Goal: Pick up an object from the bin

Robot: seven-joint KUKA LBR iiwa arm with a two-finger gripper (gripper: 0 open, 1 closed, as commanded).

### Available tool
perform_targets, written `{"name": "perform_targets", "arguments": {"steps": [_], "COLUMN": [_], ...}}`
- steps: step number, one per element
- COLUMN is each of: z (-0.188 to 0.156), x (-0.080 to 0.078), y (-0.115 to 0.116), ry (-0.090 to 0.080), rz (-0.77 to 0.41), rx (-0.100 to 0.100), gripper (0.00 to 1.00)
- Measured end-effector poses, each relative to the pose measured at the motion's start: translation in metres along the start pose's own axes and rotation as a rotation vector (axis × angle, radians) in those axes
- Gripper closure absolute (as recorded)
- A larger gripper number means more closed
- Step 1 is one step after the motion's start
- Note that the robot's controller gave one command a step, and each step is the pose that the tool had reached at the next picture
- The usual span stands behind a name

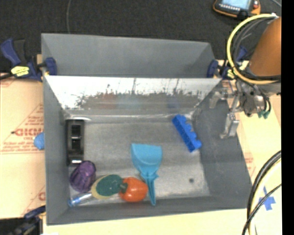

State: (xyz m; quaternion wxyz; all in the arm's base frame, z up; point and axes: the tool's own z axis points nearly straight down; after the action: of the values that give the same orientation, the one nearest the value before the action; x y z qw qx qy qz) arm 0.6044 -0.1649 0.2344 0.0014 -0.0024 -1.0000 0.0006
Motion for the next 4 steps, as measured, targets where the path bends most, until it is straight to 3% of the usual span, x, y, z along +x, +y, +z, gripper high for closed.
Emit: {"name": "perform_targets", "arguments": {"steps": [1, 2, 3, 4], "z": [-0.005, 0.164, 0.072, 0.134], "x": [-0.001, -0.044, -0.031, -0.014], "y": [0.001, 0.015, 0.014, 0.041], "ry": [-0.008, -0.007, -0.022, -0.006], "rz": [-0.005, 0.129, 0.392, 0.448], "rx": [0.002, -0.001, 0.002, -0.001], "gripper": [0.0, 0.0, 0.0, 0.0]}}
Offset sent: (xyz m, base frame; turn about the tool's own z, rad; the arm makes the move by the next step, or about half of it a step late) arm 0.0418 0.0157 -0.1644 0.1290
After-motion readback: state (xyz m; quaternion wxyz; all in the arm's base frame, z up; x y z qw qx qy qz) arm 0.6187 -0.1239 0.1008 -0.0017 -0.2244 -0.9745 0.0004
